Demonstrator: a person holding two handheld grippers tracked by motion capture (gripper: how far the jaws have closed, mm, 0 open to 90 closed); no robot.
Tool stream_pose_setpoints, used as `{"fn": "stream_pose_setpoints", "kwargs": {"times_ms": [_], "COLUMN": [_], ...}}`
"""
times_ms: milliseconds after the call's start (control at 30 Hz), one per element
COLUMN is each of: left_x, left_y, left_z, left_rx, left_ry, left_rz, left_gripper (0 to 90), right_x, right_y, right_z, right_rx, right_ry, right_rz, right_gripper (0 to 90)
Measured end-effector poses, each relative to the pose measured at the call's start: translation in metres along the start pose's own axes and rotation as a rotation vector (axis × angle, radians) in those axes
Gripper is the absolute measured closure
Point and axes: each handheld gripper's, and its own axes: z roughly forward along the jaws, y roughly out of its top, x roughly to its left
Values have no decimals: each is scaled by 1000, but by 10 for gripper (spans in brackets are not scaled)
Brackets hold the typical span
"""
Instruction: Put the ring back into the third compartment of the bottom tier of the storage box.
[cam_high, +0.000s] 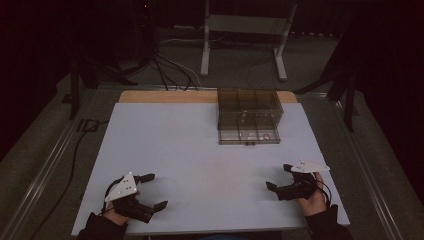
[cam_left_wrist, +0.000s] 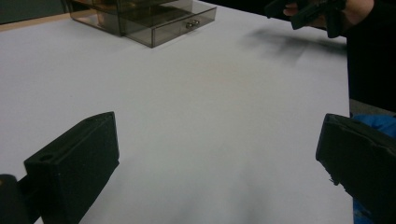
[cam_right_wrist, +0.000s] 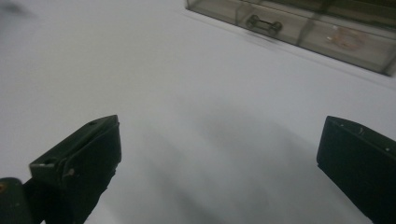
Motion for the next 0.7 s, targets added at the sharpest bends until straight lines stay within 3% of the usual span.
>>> {"fn": "stream_pose_setpoints", "kwargs": {"times_ms": [333, 500, 700], "left_x": [-1, -1, 0], "left_y": [0, 0, 0], "left_z": [1, 1, 1], "left_rx": [6, 7, 4], "left_ry": [0, -1, -3], "left_rz": [2, 3, 2], "left_gripper": [4, 4, 4], "right_x": [-5, -10, -10], "right_y": [-15, -19, -20], "right_z": [-17, -18, -15], "right_rx": [-1, -7, 1], "right_ry": [-26, -24, -25], "right_rz": [27, 50, 36], "right_gripper": [0, 0, 0]}}
